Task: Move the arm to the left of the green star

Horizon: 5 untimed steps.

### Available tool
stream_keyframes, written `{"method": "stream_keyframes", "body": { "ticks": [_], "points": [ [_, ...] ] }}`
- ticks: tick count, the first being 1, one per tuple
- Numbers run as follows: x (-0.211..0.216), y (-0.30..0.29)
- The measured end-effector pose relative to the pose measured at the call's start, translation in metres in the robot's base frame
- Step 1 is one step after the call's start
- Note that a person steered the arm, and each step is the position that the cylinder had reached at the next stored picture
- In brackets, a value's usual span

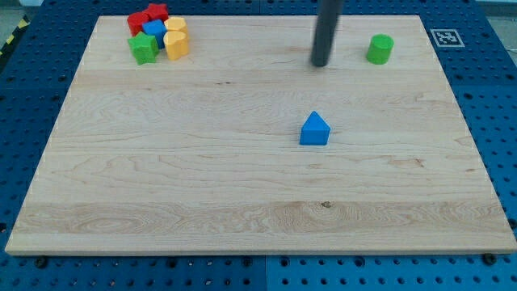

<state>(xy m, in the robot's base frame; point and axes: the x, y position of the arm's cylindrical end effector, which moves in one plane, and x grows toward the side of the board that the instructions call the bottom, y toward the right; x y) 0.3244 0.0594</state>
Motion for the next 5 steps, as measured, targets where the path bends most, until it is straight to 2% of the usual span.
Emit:
{"method": "stream_keyframes", "body": {
  "ticks": [2, 3, 4, 5],
  "points": [
    [0.045, -0.183],
    [0.039, -0.266],
    [-0.007, -0.312],
    [-0.035, -0.312]
  ]
}}
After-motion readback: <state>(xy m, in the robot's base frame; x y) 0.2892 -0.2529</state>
